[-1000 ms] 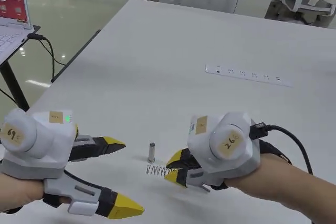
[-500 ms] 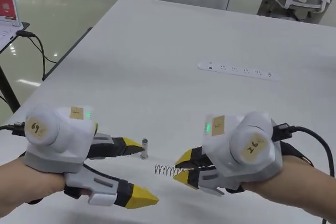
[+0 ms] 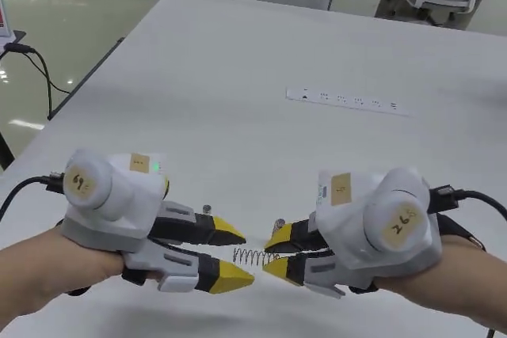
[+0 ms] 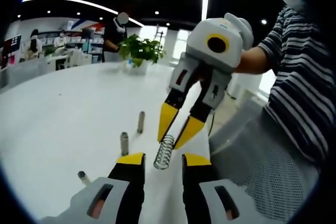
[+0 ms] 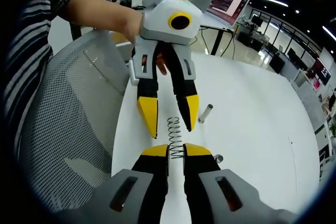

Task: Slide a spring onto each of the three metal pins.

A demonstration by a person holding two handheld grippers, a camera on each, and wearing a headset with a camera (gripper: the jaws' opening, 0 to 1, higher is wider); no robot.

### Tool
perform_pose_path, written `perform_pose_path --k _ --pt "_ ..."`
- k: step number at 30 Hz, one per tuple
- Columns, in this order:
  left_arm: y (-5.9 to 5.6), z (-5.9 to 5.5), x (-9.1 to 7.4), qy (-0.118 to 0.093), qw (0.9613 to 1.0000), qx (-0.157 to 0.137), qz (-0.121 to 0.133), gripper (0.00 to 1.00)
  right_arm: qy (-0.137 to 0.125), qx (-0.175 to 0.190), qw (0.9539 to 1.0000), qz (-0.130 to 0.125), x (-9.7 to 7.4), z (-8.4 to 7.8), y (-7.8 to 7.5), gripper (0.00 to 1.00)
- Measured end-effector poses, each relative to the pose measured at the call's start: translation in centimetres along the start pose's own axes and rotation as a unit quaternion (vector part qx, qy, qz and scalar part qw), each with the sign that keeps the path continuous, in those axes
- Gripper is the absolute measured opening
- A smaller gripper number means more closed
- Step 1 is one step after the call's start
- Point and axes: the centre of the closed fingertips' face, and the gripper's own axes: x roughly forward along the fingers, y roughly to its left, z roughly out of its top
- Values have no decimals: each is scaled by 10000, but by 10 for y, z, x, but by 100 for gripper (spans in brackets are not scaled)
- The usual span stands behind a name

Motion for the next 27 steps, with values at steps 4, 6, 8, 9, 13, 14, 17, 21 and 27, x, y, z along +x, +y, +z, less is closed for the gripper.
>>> perform_pose_path --k 4,6,8,9,13,14,17,21,27 --pt "-4 1 3 -3 9999 43 -113 13 -17 -11 10000 -2 -2 1 0 7" --pt "-5 0 3 23 9999 68 -149 9 -7 -27 10000 30 -2 0 2 7" --pt "-6 1 3 9 9998 54 -168 7 -9 -45 10000 30 -3 -1 3 7" --pt "-6 1 3 4 9998 59 -174 5 -13 -40 10000 47 -3 -1 4 7" --pt "-7 0 4 25 9997 102 -217 4 -18 -48 10000 54 -3 -1 5 7" --pt "-7 0 4 21 9997 118 -220 3 -17 -49 10000 51 -3 -1 5 7" --pt "-8 0 3 11 9995 182 -276 3 -20 -53 10000 55 -3 -1 5 7" --pt "-10 0 2 49 9990 256 -353 3 -76 1 10000 61 -4 0 7 7" --pt "-13 -2 3 152 9982 357 -459 3 -22 5 9999 161 -7 -8 13 12"
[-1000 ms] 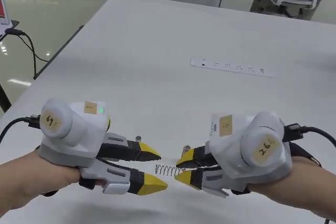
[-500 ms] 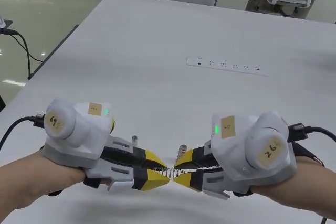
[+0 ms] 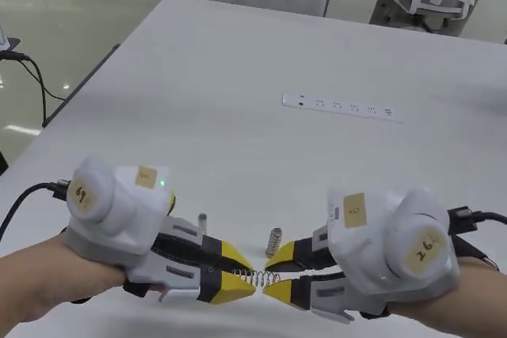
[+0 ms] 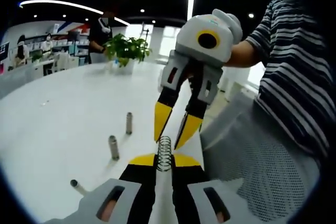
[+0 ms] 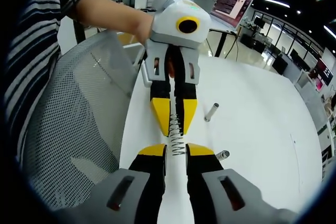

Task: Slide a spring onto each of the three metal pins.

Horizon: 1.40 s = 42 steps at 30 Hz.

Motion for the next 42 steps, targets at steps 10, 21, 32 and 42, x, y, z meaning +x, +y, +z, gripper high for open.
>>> perform_pose_path --k 10,21,32,42 --pt "-4 2 1 55 9999 55 -134 3 -16 -24 10000 20 2 -2 2 12" --pt "-7 -11 5 275 9995 -23 -120 3 88 -485 9987 91 -2 2 7 7" --pt "-4 -11 4 263 9996 89 -12 3 -439 -359 9980 262 -11 38 3 7" --pt "2 -7 7 214 9996 193 76 3 -677 -287 9971 216 -8 52 1 7"
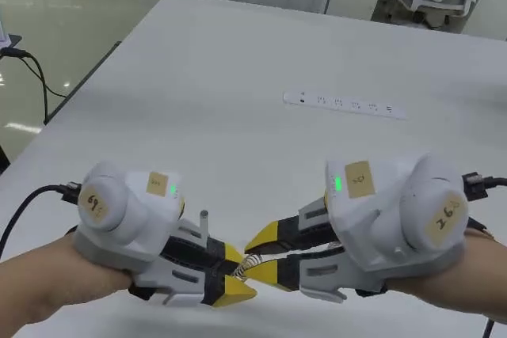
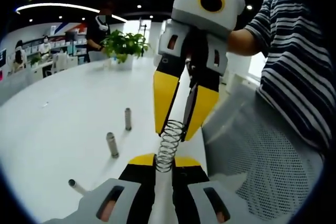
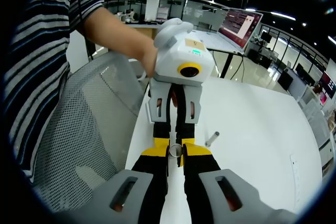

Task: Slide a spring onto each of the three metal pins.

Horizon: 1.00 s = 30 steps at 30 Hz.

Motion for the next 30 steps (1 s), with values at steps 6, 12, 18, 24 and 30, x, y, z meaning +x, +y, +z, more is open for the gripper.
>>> perform_pose_path --k 6,12,18,24,30 --pt "-1 3 4 -13 10000 43 -16 3 -104 -15 9999 -113 4 6 -1 7" --pt "-3 3 4 7 10000 27 -32 3 -186 -15 9997 -153 6 9 -1 7" --pt "-4 3 2 16 9999 -113 0 4 -123 -64 9999 -100 6 10 1 7" --pt "-2 1 -4 10 9998 -175 91 9 -77 -167 9998 -109 6 12 0 7" --pt "2 -4 -12 1 9993 -280 231 13 -75 -161 9997 -173 5 12 -3 7"
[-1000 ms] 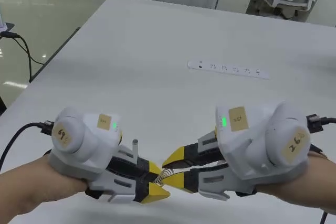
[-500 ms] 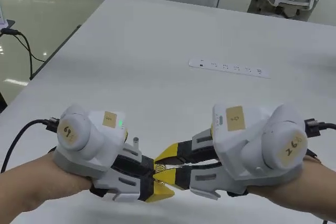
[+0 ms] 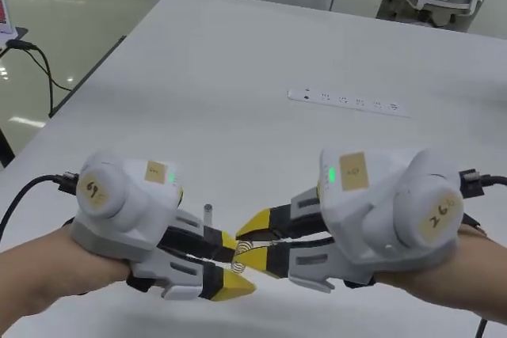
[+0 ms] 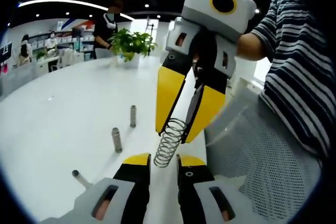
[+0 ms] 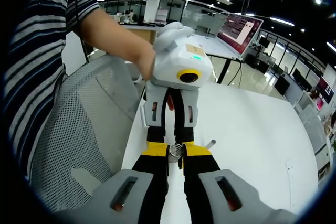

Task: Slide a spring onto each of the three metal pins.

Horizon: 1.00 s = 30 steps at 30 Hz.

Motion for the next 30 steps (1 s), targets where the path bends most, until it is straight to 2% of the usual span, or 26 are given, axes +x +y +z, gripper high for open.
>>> perform_pose_path --k 10,18,24,30 --pt "15 -12 -25 -52 9987 -287 408 23 111 -25 9999 -95 2 -6 -8 7" --pt "29 -23 -50 -123 9944 -536 899 34 179 41 9997 -182 6 -13 -18 7" --pt "37 -31 -65 -115 9918 -626 1106 48 245 43 9995 -185 10 -16 -22 7" --pt "46 -33 -83 -181 9888 -706 1301 53 261 12 9994 -233 14 -16 -28 7"
